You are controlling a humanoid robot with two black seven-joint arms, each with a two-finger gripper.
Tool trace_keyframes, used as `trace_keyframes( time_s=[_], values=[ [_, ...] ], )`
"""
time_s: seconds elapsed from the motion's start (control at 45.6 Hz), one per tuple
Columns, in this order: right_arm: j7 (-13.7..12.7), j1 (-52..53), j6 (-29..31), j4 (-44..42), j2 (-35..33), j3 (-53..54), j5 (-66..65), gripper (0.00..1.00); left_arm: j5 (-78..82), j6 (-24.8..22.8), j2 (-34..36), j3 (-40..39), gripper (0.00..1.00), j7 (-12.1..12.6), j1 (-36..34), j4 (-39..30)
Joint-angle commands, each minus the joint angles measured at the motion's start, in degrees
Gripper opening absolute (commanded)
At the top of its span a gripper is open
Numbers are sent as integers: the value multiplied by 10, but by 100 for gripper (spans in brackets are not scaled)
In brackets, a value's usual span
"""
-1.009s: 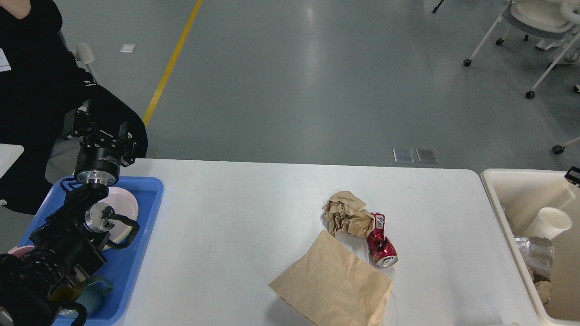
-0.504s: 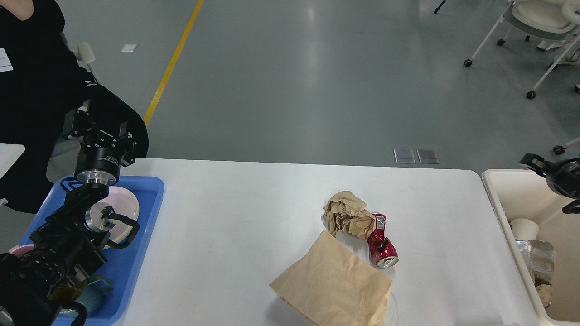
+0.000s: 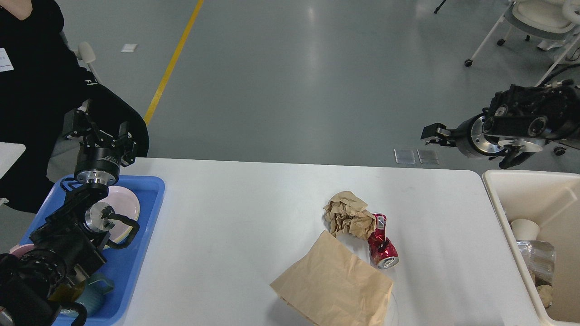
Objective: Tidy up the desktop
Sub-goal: 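Reach the right gripper to the flat brown paper bag and grasp it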
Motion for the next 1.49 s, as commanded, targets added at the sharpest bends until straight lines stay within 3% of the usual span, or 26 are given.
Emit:
trace_keyframes(
  time_s=[0.0, 0.241, 0.373, 0.833, 1.469],
  values=[
    [2, 41, 89, 27, 38, 5, 0, 100, 1, 0, 0, 0, 96, 0, -1, 0],
    [4, 70, 283, 36, 62, 69, 0, 100, 0, 0, 0, 0, 96, 0, 0, 0],
    [3, 70, 332, 36, 63, 97, 0, 100, 0, 0, 0, 0, 96, 0, 0, 0],
    [0, -70, 337, 35, 71, 95, -1, 100, 0, 0, 0, 0, 96, 0, 0, 0],
    [0, -164, 330, 13, 62, 103, 2, 100, 1, 0, 0, 0, 96, 0, 0, 0]
  ],
)
